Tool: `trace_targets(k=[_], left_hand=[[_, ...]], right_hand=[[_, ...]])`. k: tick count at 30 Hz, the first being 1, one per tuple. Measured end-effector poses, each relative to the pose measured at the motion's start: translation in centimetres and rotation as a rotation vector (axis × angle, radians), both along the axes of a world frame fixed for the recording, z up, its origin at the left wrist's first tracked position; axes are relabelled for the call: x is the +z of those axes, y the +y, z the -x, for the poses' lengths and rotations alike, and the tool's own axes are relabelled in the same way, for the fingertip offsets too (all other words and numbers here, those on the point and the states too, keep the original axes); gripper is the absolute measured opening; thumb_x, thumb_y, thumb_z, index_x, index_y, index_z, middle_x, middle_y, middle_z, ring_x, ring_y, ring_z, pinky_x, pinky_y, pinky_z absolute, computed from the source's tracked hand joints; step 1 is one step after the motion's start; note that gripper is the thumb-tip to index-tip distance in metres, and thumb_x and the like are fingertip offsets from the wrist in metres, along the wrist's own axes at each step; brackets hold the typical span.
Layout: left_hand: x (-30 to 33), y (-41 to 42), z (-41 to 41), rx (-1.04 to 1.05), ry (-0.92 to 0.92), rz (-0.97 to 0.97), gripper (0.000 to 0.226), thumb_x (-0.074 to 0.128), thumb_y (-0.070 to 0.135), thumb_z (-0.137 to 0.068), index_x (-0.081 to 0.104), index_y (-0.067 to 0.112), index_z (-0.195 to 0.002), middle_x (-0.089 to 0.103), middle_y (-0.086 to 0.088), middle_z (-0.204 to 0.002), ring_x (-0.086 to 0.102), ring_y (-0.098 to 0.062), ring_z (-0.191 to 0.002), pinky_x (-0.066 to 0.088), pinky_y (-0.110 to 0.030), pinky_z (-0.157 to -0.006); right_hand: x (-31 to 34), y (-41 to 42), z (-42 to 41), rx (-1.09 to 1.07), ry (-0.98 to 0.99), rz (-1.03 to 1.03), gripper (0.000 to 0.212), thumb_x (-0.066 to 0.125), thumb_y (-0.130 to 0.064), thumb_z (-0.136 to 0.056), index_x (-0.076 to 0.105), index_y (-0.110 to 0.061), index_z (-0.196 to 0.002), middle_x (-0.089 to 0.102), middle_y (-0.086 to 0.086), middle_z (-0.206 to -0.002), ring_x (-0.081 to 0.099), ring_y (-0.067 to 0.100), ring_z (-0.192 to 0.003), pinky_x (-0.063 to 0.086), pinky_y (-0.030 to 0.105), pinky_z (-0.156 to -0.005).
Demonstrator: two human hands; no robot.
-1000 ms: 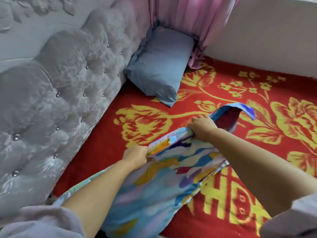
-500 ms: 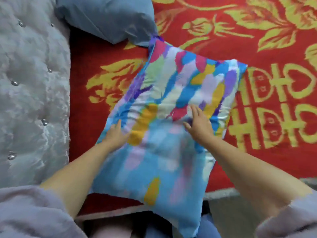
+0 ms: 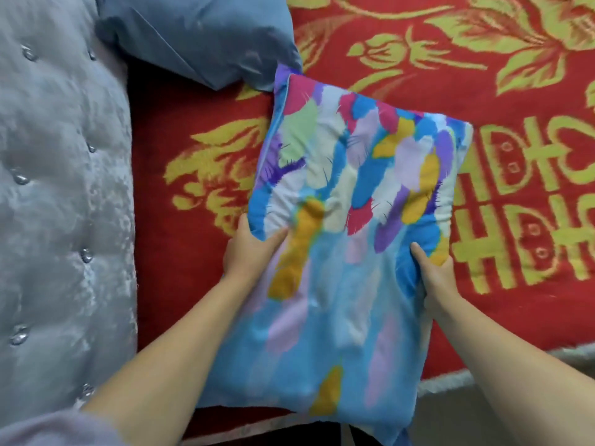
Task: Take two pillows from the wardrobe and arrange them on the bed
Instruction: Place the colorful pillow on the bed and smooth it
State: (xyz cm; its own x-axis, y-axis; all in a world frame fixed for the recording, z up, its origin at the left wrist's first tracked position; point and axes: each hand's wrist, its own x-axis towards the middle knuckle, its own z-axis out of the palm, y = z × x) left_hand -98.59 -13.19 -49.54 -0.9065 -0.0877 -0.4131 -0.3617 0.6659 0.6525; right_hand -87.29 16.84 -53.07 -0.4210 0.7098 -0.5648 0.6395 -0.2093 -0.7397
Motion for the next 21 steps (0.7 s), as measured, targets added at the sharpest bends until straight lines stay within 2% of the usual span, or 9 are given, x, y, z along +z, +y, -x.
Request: trace_targets(k=[3,4,6,8,10,13,15,18,21], left_hand=[[2.8,-2.7,-1.0,0.106,0.132,-0.052,0.047,0.072,0.055,-0.067,0.051,0.023,-0.093,0.06,0.009,-0.073,0.064,-0.03,-0.079,0.049,-0.039,-0.07],[3.4,-4.2,-1.3,0.162,0.176,-0.077,0.046,0.071,0.058,-0.065,0.05,0.025,-0.09,0.057,0.012,-0.069,0.062,-0.026,-0.072,0.048,-0.039,-0.067],[4.1,-7.2,-2.3,0.28,0.253,-0.126,0.046,0.066,0.064,-0.059,0.049,0.032,-0.089,0.057,0.016,-0.068,0.056,-0.009,-0.063,0.046,-0.032,-0.062],[3.8,-9.8,-3.1,0.39,0.285,-0.156,0.044,0.068,0.059,-0.061,0.05,0.037,-0.094,0.059,0.02,-0.076,0.058,-0.006,-0.069,0.044,-0.027,-0.065],[2.6,-12.0,-2.4,0.459,0.265,-0.174,0.041,0.075,0.045,-0.069,0.052,0.035,-0.102,0.063,0.013,-0.088,0.061,-0.015,-0.084,0.042,-0.027,-0.074],[-0.4,-14.5,1.2,0.451,0.18,-0.146,0.039,0.073,0.026,-0.08,0.057,0.019,-0.115,0.065,-0.002,-0.101,0.063,-0.022,-0.097,0.044,-0.03,-0.081],[-2.3,-15.6,3.5,0.405,0.104,-0.083,0.048,0.07,0.019,-0.083,0.053,0.014,-0.127,0.066,-0.011,-0.111,0.062,-0.029,-0.106,0.048,-0.035,-0.09],[-4.7,-15.9,3.2,0.417,-0.041,0.038,0.064,0.07,0.024,-0.082,0.042,0.015,-0.139,0.057,-0.025,-0.125,0.056,-0.041,-0.113,0.046,-0.051,-0.097],[-5.8,-15.4,-1.3,0.561,-0.213,0.131,0.079,0.073,0.043,-0.077,0.039,0.005,-0.137,0.053,-0.031,-0.129,0.053,-0.046,-0.117,0.045,-0.051,-0.098]], right_hand=[[2.3,-1.6,2.0,0.141,0.078,-0.009,0.036,0.071,-0.028,-0.084,0.062,-0.013,-0.115,0.068,0.009,-0.114,0.064,0.028,-0.107,0.048,0.05,-0.099],[3.1,-2.3,3.0,0.191,0.113,0.012,0.04,0.07,-0.028,-0.085,0.059,-0.012,-0.119,0.067,0.008,-0.116,0.064,0.024,-0.107,0.05,0.044,-0.097],[4.3,-4.0,5.3,0.296,0.182,0.022,0.037,0.07,-0.026,-0.085,0.057,-0.012,-0.117,0.069,0.004,-0.109,0.067,0.013,-0.094,0.055,0.022,-0.078],[4.9,-6.1,7.9,0.387,0.231,-0.015,0.025,0.071,-0.026,-0.084,0.056,-0.022,-0.104,0.068,-0.007,-0.097,0.065,0.007,-0.083,0.05,0.01,-0.065],[4.6,-7.9,10.9,0.478,0.232,-0.055,0.027,0.072,-0.028,-0.083,0.052,-0.028,-0.102,0.065,-0.01,-0.097,0.063,0.009,-0.087,0.05,0.02,-0.076],[2.9,-8.9,15.3,0.673,0.113,-0.095,0.038,0.071,-0.028,-0.084,0.051,-0.018,-0.115,0.064,0.003,-0.11,0.06,0.019,-0.099,0.047,0.037,-0.091],[1.3,-9.0,17.0,0.827,-0.012,-0.093,0.045,0.068,-0.024,-0.085,0.049,-0.013,-0.124,0.063,0.011,-0.118,0.059,0.025,-0.104,0.046,0.041,-0.097],[0.0,-8.8,15.8,1.007,-0.179,-0.161,0.065,0.065,-0.023,-0.086,0.034,-0.015,-0.142,0.061,0.016,-0.122,0.058,0.032,-0.11,0.045,0.041,-0.097],[-0.7,-8.4,10.9,0.934,-0.218,-0.065,0.065,0.065,-0.026,-0.088,0.032,-0.015,-0.143,0.057,0.016,-0.13,0.056,0.033,-0.116,0.042,0.045,-0.102]])
